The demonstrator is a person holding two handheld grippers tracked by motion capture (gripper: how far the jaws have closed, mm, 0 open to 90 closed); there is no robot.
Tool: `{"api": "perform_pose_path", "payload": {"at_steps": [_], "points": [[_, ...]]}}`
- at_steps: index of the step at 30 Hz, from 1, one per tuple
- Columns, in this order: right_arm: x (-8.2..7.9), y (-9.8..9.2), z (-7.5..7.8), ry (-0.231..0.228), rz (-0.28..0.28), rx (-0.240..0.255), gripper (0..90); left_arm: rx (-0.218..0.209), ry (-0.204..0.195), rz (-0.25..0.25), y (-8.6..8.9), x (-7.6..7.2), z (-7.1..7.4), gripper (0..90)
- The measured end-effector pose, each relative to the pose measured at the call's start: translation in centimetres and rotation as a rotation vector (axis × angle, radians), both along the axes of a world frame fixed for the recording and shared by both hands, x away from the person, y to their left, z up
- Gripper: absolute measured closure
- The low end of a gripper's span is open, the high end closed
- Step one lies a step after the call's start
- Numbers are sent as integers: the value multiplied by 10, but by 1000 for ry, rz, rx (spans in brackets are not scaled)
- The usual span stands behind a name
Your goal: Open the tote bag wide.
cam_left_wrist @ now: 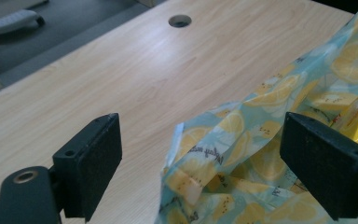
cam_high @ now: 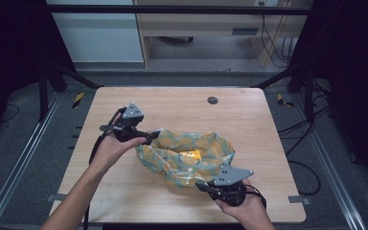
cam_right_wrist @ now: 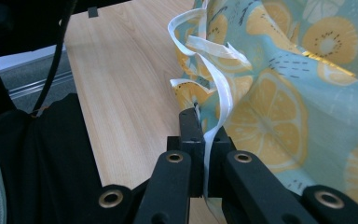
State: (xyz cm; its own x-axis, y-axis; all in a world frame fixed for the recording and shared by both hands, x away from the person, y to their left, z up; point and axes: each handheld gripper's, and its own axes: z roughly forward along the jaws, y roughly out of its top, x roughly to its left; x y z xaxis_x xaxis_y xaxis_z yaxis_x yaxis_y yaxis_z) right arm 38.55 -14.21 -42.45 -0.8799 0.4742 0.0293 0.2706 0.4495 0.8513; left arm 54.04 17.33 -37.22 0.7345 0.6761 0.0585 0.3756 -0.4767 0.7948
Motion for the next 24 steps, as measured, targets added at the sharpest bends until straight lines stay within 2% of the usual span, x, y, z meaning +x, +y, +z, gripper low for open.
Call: {"api": "perform_pose_path", "payload": {"at_steps": [3, 5, 9, 11, 16, 19, 21, 22, 24], "points": [[-1, 0, -3, 6, 5, 4, 897, 12, 31, -8, -8, 7, -8, 124], [-1, 0, -5, 9, 8, 4, 897, 40, 51, -11, -14, 13, -14, 124], [-1, 0, -8, 16, 12, 4, 897, 65, 81, -28, -24, 23, -19, 135], [-1, 0, -9, 18, 15, 3, 896, 81, 81, -37, -27, 25, -20, 161], [-2, -3, -11, 22, 13, 14, 896, 101, 114, -76, -35, 30, -25, 222], [-2, -5, -11, 22, 12, 18, 896, 146, 120, -102, -40, 29, -25, 295], [-2, -5, -11, 21, 12, 18, 896, 181, 127, -125, -43, 28, -25, 378], [-2, -5, -11, 21, 11, 18, 896, 211, 128, -136, -45, 27, -25, 428], [-2, -6, -11, 20, 13, 18, 896, 223, 120, -133, -47, 26, -24, 546]]}}
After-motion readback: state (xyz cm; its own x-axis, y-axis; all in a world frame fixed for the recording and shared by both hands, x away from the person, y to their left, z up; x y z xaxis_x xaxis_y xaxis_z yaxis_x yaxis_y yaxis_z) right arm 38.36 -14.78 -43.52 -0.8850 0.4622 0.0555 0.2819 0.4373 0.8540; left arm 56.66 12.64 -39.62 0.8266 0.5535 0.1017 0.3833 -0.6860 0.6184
